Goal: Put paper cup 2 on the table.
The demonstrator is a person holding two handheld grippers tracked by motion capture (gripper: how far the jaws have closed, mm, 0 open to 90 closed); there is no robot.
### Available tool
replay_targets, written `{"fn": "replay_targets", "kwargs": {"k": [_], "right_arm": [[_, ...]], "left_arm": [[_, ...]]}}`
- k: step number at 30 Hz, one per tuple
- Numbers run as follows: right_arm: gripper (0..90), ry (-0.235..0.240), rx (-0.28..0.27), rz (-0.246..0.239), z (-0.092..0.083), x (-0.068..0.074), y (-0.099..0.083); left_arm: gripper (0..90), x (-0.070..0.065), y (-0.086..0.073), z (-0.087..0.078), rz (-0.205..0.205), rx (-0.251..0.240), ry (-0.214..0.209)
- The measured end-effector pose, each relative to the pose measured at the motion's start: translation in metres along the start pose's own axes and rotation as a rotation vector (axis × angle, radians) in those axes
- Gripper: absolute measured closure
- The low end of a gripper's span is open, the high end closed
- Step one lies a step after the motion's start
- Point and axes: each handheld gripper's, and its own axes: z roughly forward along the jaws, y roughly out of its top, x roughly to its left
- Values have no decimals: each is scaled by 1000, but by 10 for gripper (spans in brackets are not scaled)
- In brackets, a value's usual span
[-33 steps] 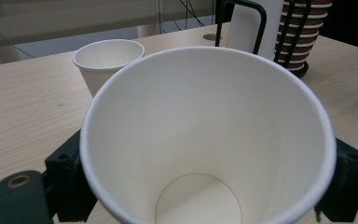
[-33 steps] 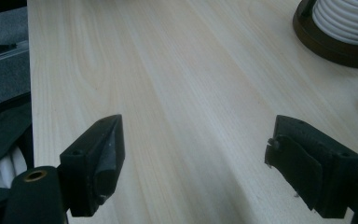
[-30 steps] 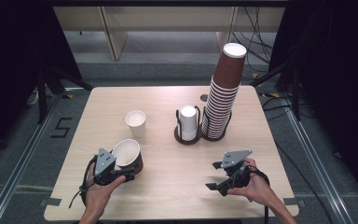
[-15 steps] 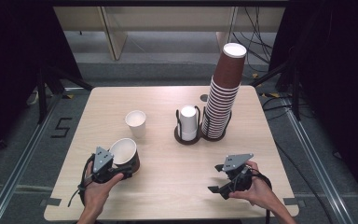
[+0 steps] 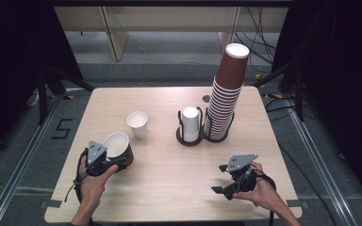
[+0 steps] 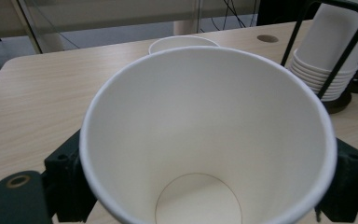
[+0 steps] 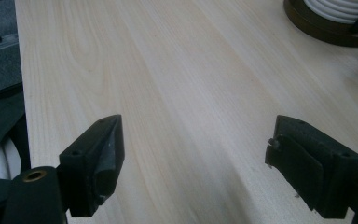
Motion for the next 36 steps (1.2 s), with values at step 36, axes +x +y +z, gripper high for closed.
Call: {"fn": "replay_targets", "kwargs": {"k": [36], "right_arm": [[186, 13, 2, -19, 1, -3, -2]], "left_arm": [[91, 50, 9, 74, 23, 17, 96]]}}
